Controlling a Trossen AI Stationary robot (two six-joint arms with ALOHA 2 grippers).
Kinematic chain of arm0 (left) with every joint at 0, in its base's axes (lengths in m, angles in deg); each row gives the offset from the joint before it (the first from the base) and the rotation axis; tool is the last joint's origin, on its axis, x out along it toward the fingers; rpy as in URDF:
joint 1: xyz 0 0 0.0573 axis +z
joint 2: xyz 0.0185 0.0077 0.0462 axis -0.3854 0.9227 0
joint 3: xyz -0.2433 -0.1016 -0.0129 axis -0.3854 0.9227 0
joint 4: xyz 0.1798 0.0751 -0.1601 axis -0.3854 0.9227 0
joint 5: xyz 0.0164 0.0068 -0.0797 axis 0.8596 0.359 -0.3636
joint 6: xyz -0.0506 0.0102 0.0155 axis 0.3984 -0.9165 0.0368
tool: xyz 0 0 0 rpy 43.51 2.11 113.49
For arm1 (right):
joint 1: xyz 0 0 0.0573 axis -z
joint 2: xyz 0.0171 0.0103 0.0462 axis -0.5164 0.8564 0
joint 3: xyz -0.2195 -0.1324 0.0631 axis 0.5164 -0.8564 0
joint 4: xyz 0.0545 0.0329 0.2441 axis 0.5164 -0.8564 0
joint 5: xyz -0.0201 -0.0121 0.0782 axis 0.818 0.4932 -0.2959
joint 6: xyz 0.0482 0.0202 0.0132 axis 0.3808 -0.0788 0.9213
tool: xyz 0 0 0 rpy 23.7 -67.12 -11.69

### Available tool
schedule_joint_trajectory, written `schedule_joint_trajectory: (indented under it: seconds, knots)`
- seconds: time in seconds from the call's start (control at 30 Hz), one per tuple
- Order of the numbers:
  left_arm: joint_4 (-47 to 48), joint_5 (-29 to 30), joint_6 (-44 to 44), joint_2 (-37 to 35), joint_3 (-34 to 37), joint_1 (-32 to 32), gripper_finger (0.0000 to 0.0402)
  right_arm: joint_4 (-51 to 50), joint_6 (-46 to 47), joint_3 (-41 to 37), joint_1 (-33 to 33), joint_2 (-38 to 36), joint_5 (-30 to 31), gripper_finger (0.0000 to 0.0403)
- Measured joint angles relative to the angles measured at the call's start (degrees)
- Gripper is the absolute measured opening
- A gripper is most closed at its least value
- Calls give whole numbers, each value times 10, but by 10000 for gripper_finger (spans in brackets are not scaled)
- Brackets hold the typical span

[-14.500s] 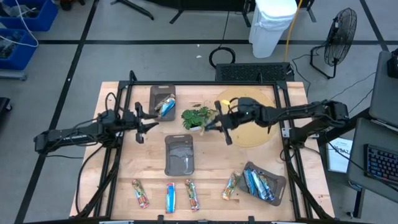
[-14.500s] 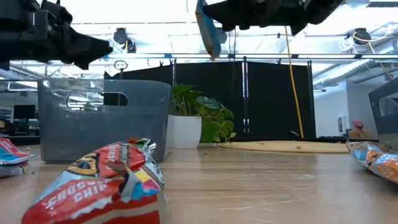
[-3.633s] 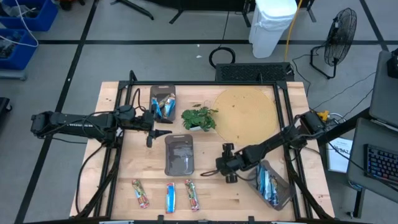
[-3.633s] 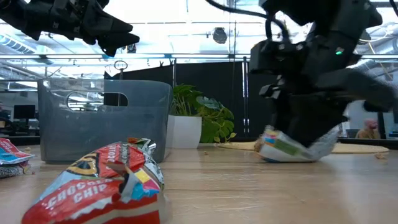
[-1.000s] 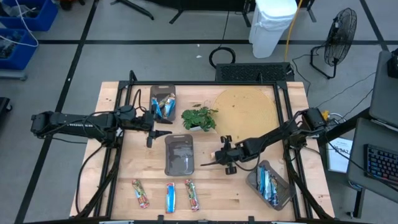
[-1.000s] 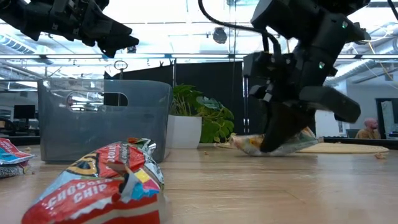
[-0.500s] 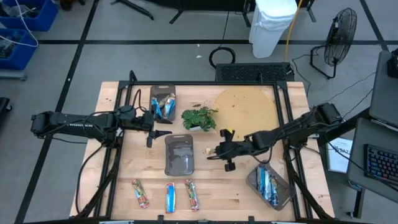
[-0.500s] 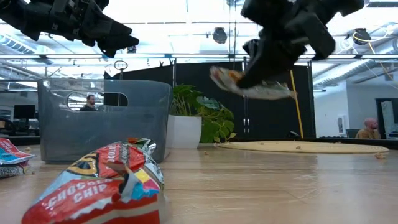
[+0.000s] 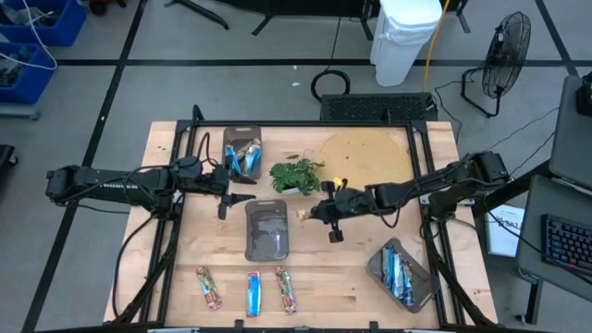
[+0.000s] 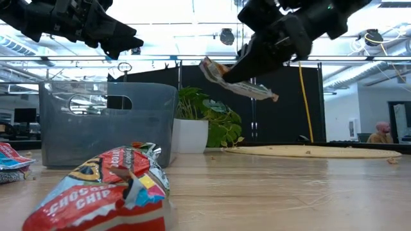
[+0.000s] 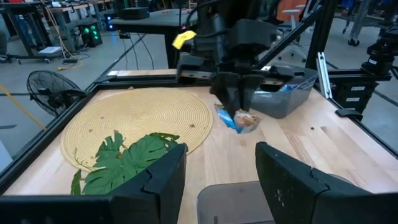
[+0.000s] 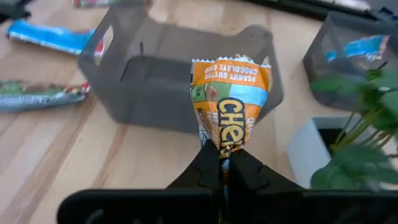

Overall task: Pick and place Granola Bars by type
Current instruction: Put the orange granola bar into the top black bin

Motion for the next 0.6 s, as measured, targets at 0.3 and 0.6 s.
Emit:
schedule_joint_trajectory:
  seconds: [0.3, 0.6]
  knots:
    - [-2, 69, 0, 0, 0, 0, 198, 160, -33, -29, 57, 0, -73, 2]
    - [-20, 89, -3, 0, 0, 0, 198, 276, -48, -49, 91, 0, -136, 2]
